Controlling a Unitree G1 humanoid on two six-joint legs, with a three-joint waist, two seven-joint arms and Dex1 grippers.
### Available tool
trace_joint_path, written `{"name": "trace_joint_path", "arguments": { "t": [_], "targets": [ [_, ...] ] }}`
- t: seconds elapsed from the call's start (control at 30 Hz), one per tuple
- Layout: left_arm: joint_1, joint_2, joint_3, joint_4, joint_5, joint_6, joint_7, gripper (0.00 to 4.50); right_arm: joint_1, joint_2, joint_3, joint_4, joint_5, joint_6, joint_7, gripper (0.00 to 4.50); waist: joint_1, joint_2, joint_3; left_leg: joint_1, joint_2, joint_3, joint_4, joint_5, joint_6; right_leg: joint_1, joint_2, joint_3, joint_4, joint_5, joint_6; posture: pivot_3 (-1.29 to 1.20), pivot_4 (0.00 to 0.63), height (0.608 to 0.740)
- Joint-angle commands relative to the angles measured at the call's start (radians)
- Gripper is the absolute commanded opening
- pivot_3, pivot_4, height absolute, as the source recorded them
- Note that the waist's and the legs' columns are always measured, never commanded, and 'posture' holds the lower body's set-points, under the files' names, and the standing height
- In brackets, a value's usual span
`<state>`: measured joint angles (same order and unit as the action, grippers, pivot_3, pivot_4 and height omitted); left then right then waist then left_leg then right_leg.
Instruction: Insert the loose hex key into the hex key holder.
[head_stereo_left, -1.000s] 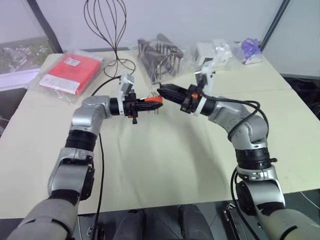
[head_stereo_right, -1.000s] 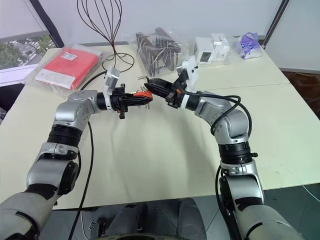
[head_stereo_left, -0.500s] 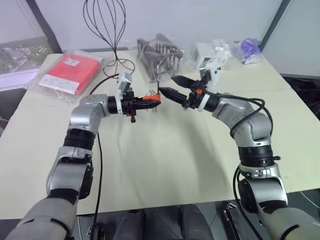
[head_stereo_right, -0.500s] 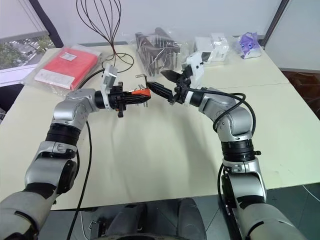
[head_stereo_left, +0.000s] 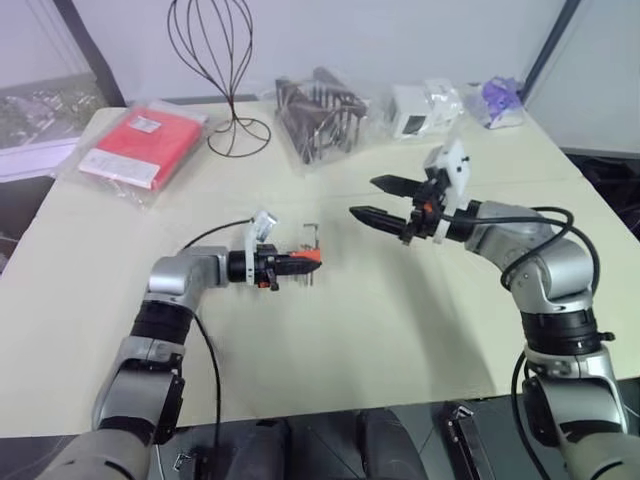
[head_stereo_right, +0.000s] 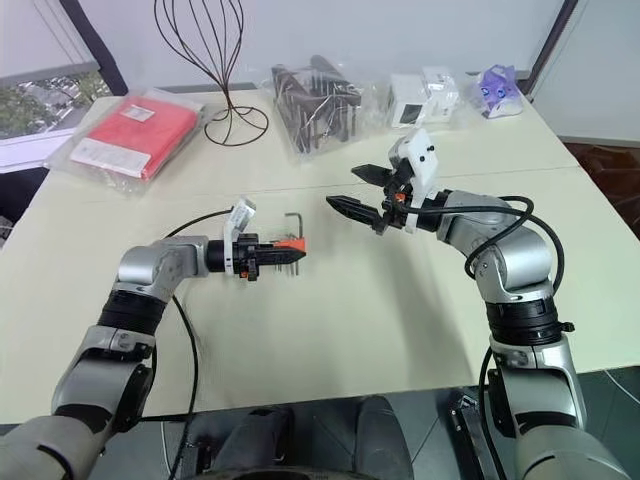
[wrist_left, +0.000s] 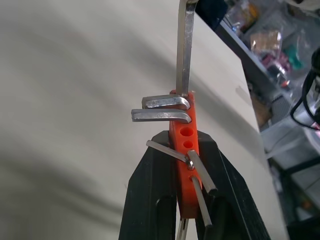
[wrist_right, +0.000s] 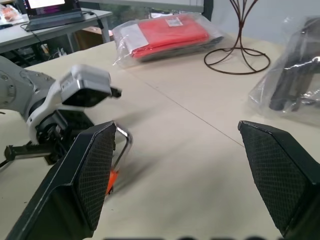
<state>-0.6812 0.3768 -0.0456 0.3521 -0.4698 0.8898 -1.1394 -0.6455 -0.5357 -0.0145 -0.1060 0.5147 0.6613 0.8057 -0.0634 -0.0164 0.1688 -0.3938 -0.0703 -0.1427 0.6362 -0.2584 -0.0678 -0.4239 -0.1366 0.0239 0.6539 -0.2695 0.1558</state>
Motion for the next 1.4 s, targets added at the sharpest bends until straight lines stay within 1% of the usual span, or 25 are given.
{"name": "trace_joint_path", "arguments": {
  "t": [0.03,0.27,0.43,0.57,0.67,0.73,0.8,0.87,0.9,0.97,1.0,1.1,1.17,1.23,1.3,1.4],
  "targets": [
    [-0.008,-0.046,0.055,0.017,-0.038,0.12,0.124,0.0,0.014,0.053,-0.004,-0.043,-0.003,-0.038,-0.044,4.06,0.003,0.0,0.0,0.0,0.0,0.0,0.001,0.0,0.0,0.001,0.0,0.0,0.0,0.0,0.0,0.0,0.15,0.74],
    [0.002,-0.051,0.091,0.058,-0.03,0.188,0.254,0.0,0.04,0.083,0.003,-0.054,-0.005,-0.042,-0.069,4.06,0.007,0.0,0.0,0.0,0.0,0.0,0.001,0.0,0.0,0.001,0.0,0.0,0.0,0.0,0.0,0.0,0.15,0.74],
    [0.031,-0.034,0.11,0.024,-0.071,0.245,0.269,0.0,0.054,0.081,0.0,-0.052,-0.001,-0.04,-0.074,4.06,0.006,0.0,0.0,0.001,0.0,0.0,0.001,0.0,0.0,0.001,0.0,0.0,0.0,0.0,0.0,0.0,0.15,0.74],
    [0.051,-0.029,0.092,-0.037,-0.078,0.217,0.272,0.0,0.055,0.083,0.003,-0.045,-0.003,-0.044,-0.073,4.06,0.006,0.0,0.0,0.001,0.0,0.0,0.001,0.0,0.0,0.001,0.0,0.0,0.0,0.0,0.0,0.0,0.15,0.74],
    [0.048,-0.035,0.095,-0.039,-0.071,0.179,0.287,0.0,0.052,0.087,0.006,-0.035,-0.008,-0.05,-0.074,4.06,0.011,0.0,0.0,0.001,0.0,0.0,0.001,0.0,0.0,0.001,0.0,0.0,0.0,0.0,0.0,0.0,0.15,0.74],
    [0.036,-0.041,0.109,-0.019,-0.075,0.179,0.304,0.94,0.049,0.089,0.007,-0.028,-0.011,-0.055,-0.075,4.11,0.017,0.0,0.0,0.001,0.0,0.0,0.001,0.0,0.0,0.001,0.0,0.0,0.0,0.0,0.0,0.0,0.15,0.74],
    [0.026,-0.044,0.119,0.001,-0.077,0.171,0.318,1.76,0.048,0.091,0.007,-0.025,-0.014,-0.058,-0.075,4.11,0.02,0.0,0.0,0.001,0.0,0.0,0.001,0.0,0.0,0.001,0.0,0.0,0.0,0.0,0.0,0.0,0.15,0.74],
    [0.018,-0.045,0.128,0.016,-0.085,0.168,0.319,2.77,0.05,0.093,0.009,-0.024,-0.019,-0.061,-0.074,4.11,0.023,0.0,0.0,0.001,0.0,0.0,0.002,0.0,0.0,0.002,0.0,0.0,0.0,0.0,0.0,0.0,0.15,0.74],
    [0.014,-0.044,0.131,0.022,-0.088,0.17,0.32,3.37,0.051,0.094,0.009,-0.024,-0.021,-0.062,-0.073,4.11,0.023,0.0,0.0,0.001,0.0,0.0,0.002,0.0,0.0,0.002,0.0,0.0,0.0,0.0,0.0,0.0,0.15,0.74],
    [0.006,-0.043,0.133,0.031,-0.093,0.171,0.322,4.28,0.051,0.095,0.01,-0.021,-0.023,-0.063,-0.071,4.11,0.022,0.0,0.0,0.001,0.0,0.0,0.003,0.0,0.0,0.003,0.0,0.0,0.0,0.0,0.0,0.0,0.15,0.74],
    [0.004,-0.039,0.132,0.032,-0.089,0.165,0.327,4.42,0.052,0.095,0.01,-0.021,-0.024,-0.064,-0.071,4.11,0.022,0.0,0.0,0.002,0.0,0.0,0.003,0.0,0.001,0.004,0.0,0.0,0.0,0.0,0.0,0.0,0.15,0.74],
    [0.013,-0.007,0.108,0.02,-0.05,0.12,0.343,4.42,0.058,0.091,0.011,-0.024,-0.027,-0.063,-0.069,4.11,0.021,0.0,0.0,0.002,0.0,0.0,0.003,0.0,0.001,0.004,0.0,0.0,0.0,0.0,0.0,0.0,0.15,0.74],
    [0.04,0.039,0.06,-0.021,0.016,0.014,0.34,4.42,0.07,0.076,0.012,-0.035,-0.031,-0.061,-0.061,4.11,0.018,0.0,0.0,0.002,0.0,0.0,0.003,0.0,0.001,0.004,0.0,0.0,0.0,0.0,0.0,0.0,0.15,0.74],
    [0.054,0.076,0.05,-0.062,0.059,-0.088,0.353,4.42,0.087,0.05,0.012,-0.047,-0.042,-0.063,-0.05,4.11,0.018,0.0,0.0,0.003,0.0,0.0,0.002,0.0,0.001,0.004,0.0,0.0,0.0,0.0,0.0,0.0,0.15,0.74],
    [0.064,0.095,0.08,-0.107,0.079,-0.201,0.366,4.42,0.109,0.02,0.011,-0.06,-0.061,-0.073,-0.042,4.11,0.02,0.0,0.0,0.003,0.0,0.0,0.002,0.0,0.001,0.003,0.0,0.0,0.0,0.0,0.0,0.0,0.15,0.74],
    [0.09,0.107,0.129,-0.183,0.069,-0.276,0.384,4.42,0.143,-0.013,-0.001,-0.078,-0.078,-0.091,-0.047,4.11,0.024,0.0,0.0,0.001,0.0,0.001,0.001,0.0,0.001,0.002,0.0,0.0,-0.001,0.0,0.0,0.0,0.15,0.74]
  ]
}}
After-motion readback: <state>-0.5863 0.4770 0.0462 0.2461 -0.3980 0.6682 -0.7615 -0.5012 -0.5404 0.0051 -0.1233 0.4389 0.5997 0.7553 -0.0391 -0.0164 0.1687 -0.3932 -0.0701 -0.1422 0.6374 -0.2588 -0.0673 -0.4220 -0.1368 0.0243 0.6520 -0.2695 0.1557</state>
